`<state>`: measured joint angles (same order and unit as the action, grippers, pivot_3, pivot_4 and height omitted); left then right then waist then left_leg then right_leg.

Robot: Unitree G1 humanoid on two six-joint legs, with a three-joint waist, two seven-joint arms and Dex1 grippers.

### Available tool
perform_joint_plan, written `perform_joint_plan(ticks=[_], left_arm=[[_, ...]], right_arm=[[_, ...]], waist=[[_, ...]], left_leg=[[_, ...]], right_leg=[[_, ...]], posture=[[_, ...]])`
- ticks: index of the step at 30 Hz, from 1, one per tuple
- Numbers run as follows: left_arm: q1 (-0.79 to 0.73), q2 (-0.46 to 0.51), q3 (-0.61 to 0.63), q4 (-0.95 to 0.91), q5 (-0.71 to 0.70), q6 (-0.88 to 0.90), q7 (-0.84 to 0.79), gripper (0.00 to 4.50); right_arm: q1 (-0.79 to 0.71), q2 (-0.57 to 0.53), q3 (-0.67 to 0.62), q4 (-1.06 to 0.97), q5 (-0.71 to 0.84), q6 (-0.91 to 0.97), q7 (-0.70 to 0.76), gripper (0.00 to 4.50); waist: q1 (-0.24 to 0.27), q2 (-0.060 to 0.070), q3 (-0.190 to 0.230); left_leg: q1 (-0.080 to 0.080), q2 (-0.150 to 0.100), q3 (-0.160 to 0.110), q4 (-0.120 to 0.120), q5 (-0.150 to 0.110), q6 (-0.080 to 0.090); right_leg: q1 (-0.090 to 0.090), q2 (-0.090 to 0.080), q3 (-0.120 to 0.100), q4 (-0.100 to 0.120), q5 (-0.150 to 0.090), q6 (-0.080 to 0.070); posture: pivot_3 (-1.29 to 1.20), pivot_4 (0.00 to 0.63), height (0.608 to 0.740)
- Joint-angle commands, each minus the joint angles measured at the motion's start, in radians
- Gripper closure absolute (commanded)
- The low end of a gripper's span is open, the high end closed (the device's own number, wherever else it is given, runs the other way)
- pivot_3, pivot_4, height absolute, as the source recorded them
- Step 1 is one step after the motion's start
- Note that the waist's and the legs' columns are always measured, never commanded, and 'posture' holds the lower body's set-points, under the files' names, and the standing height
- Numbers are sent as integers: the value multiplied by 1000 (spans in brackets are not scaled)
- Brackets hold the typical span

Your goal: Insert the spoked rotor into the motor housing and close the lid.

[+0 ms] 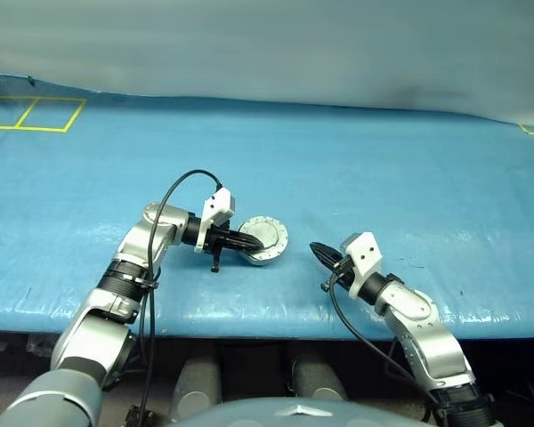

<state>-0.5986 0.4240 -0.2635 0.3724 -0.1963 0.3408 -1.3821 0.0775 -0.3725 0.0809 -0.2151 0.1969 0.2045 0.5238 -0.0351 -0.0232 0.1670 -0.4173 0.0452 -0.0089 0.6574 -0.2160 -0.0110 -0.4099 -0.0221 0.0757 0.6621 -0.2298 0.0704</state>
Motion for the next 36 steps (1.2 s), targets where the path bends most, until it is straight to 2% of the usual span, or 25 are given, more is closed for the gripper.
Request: perform_joint_plan(ticks=[1, 8, 15, 20, 23, 34, 35, 36], left_arm=[[27, 8, -15, -32, 9, 11, 19, 4465], [50, 12, 43, -87, -42, 15, 60, 4465], [100, 85, 73, -202, -36, -84, 86, 4465], [152, 129, 124, -301, -79, -77, 106, 4465], [183, 154, 136, -339, -101, -45, 112, 4500], [305, 178, 176, -388, -150, -107, 140, 4500], [309, 178, 175, -389, -151, -109, 142, 4500], [316, 175, 175, -389, -150, -115, 146, 4500]], right_arm=[[-36, 25, -31, -25, 20, 0, -25, 4500], [-99, 56, -26, -40, 38, 7, -26, 4500], [-172, 46, 30, -14, 29, 11, 45, 4500], [-215, 68, 71, 7, 42, 32, 81, 4500], [-228, 81, 85, 22, 53, 39, 102, 3912], [-257, 111, 115, 62, 60, 80, 121, 257], [-258, 112, 115, 64, 60, 82, 122, 31], [-263, 114, 118, 67, 62, 89, 126, 31]], waist=[[0, 0, 0], [0, 0, 0], [-2, 1, 0], [-1, 1, 0], [0, 1, 0], [-1, 1, 0], [-1, 1, 0], [-1, 1, 0]], left_leg=[[0, 0, 0, 0, 0, 0], [0, 0, 0, 0, 0, 0], [0, 0, 0, -1, 0, 0], [0, 0, 0, -2, 0, 0], [0, 1, 0, -2, 0, 0], [0, 1, 1, -2, 0, 0], [0, 1, 1, -2, 0, 0], [0, 1, 1, -2, 0, 0]], right_leg=[[0, 0, 0, 0, 0, 0], [0, 0, 0, 0, 0, 0], [-1, 0, 0, 0, 0, 0], [-1, 0, 0, 0, 0, -1], [-1, 0, 0, 0, 0, -1], [-2, 0, 0, 0, -1, -1], [-2, 0, 0, 0, -1, -1], [-2, 0, 0, 0, -1, -1]], posture=[[0, 150, 740], [0, 150, 740], [0, 150, 740], [0, 150, 740], [0, 150, 740], [0, 150, 740], [0, 150, 740], [0, 150, 740]])
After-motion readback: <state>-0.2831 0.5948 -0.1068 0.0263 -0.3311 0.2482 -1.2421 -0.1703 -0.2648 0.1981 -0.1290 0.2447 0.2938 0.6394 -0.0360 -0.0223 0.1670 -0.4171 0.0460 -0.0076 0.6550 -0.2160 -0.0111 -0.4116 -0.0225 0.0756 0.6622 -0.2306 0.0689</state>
